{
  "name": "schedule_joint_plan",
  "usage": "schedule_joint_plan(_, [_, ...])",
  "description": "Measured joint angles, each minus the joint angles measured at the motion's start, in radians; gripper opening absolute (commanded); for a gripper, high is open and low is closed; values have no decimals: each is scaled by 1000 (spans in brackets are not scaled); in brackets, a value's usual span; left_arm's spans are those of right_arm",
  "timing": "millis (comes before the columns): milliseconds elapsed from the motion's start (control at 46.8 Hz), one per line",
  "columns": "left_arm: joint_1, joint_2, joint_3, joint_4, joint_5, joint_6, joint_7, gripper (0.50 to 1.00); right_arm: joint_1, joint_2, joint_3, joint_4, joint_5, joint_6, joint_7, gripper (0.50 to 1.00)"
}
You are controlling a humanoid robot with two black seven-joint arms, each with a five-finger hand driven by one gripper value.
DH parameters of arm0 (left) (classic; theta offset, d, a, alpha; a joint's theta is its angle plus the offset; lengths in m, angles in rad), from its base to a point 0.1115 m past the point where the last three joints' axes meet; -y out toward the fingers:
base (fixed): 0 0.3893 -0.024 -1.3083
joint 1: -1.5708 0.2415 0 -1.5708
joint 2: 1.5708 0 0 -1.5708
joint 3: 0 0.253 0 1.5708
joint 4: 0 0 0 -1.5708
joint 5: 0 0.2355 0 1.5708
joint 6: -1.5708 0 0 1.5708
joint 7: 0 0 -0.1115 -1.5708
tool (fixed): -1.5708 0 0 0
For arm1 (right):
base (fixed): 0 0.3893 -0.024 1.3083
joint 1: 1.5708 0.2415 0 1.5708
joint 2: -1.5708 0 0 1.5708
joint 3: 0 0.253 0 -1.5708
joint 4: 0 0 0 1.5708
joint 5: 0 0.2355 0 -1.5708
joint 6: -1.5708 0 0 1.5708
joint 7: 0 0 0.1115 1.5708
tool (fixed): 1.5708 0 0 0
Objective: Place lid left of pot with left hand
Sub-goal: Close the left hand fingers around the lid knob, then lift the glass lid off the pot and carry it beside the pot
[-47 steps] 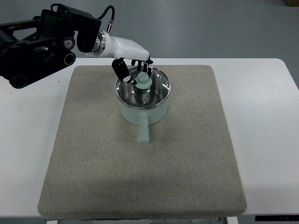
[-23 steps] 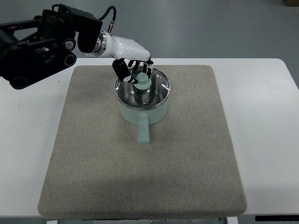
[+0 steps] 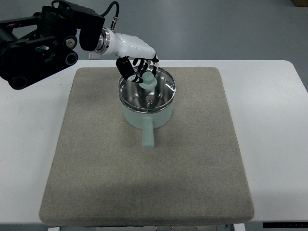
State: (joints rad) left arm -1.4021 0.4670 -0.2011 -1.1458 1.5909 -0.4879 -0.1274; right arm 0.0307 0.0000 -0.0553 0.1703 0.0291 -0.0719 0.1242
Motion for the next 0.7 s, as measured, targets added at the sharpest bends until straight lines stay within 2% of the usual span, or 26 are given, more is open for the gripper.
schedule_joint_plan(448, [-15, 34, -1, -2, -8, 0, 0, 500, 0, 0, 0, 0, 0, 0, 0, 924])
schedule_joint_plan(705, [-15, 108, -5, -3, -16, 3, -17, 500, 0, 0, 0, 0, 0, 0, 0, 924])
